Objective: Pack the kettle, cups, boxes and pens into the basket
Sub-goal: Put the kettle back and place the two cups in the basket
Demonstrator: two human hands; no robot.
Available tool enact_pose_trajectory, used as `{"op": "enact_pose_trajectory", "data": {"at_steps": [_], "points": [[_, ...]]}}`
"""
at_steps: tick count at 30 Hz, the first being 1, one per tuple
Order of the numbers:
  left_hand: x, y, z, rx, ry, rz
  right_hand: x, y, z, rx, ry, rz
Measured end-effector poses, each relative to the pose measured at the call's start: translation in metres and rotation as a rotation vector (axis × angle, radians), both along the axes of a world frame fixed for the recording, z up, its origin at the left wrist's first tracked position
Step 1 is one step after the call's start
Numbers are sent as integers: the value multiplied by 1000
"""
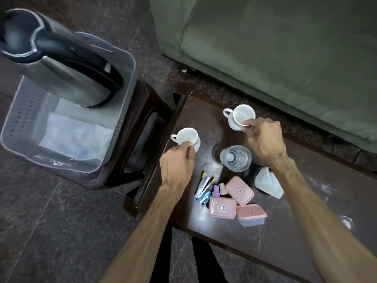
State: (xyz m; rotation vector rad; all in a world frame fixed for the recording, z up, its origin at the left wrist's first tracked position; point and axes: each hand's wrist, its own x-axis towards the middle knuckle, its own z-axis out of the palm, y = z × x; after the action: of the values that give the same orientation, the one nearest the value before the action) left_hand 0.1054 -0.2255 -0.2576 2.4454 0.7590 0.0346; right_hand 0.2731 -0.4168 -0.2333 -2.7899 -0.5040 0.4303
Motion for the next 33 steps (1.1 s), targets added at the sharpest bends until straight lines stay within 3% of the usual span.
{"op": "enact_pose_trajectory", "data": {"at_steps": [7,9,16,22,33], "points": [[-23,55,57,163,-486,308,-41,123,65,262,-95,208],[-34,81,71,219,-537,403,-57,160,77,311,-75,270],[-84,185,84,283,-524,665,-112,276,96,354,20,438],[-98,250,64,435,-345,675,-137,364,79,242,81,548],[-106,284,35,316,-47,656,-153,450,31,80,86,627]]}}
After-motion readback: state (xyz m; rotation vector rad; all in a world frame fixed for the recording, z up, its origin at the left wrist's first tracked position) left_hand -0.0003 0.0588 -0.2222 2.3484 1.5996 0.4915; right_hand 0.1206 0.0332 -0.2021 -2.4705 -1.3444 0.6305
